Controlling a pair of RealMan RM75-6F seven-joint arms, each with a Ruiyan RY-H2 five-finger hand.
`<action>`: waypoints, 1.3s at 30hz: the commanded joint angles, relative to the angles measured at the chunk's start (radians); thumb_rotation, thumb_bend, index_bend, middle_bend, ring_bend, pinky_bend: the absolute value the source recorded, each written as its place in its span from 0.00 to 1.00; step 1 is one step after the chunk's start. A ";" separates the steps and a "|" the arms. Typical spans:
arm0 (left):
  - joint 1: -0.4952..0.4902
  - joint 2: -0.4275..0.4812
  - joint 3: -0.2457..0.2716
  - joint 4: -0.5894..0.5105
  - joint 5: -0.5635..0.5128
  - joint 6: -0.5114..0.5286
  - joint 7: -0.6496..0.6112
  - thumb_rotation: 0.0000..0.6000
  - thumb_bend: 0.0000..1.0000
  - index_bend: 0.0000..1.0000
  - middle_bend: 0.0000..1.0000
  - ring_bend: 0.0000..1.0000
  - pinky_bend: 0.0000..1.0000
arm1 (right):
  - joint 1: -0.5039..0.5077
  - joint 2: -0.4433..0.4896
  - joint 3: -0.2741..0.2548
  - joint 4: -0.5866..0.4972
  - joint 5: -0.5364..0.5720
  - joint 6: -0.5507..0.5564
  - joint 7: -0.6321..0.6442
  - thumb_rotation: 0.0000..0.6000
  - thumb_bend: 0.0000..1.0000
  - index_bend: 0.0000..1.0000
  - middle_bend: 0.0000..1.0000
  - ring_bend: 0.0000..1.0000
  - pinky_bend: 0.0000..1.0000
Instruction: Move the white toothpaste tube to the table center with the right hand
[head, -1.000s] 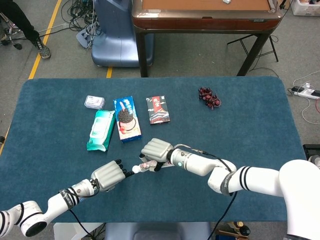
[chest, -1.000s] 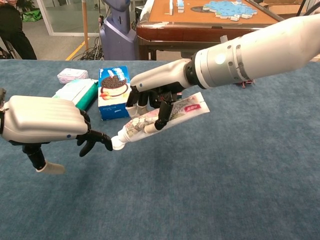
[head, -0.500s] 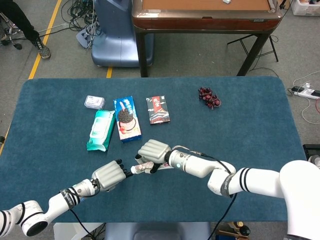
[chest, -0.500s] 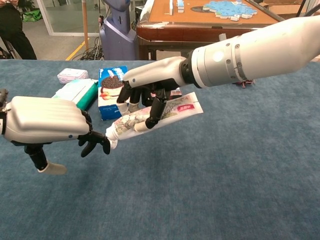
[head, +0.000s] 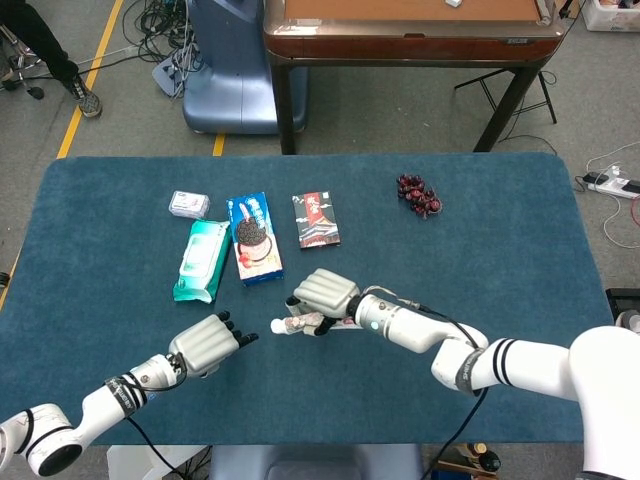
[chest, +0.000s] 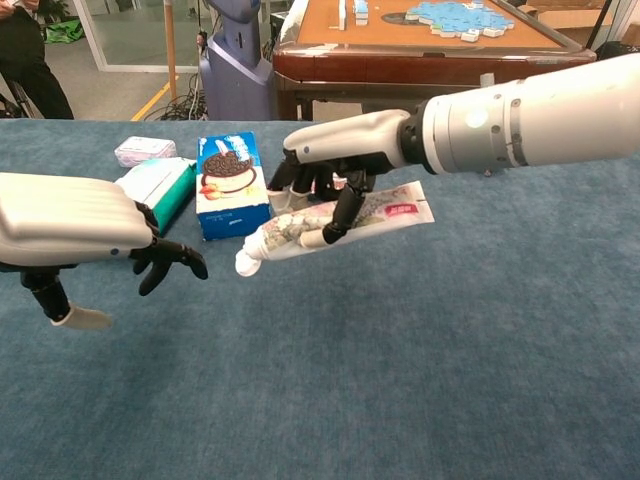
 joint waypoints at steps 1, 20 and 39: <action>0.010 0.019 0.001 -0.012 -0.010 0.013 0.007 1.00 0.24 0.15 0.44 0.39 0.23 | -0.022 -0.022 -0.021 0.030 -0.012 0.024 0.002 1.00 0.96 0.99 0.79 0.76 0.52; 0.060 0.080 -0.001 -0.056 -0.051 0.067 0.030 1.00 0.24 0.15 0.44 0.39 0.23 | -0.059 -0.067 -0.037 0.086 0.056 0.032 -0.174 1.00 0.25 0.18 0.26 0.28 0.28; 0.220 0.078 -0.054 0.024 -0.193 0.300 -0.062 1.00 0.24 0.15 0.42 0.37 0.23 | -0.342 0.270 -0.027 -0.243 0.260 0.422 -0.446 1.00 0.08 0.00 0.16 0.17 0.21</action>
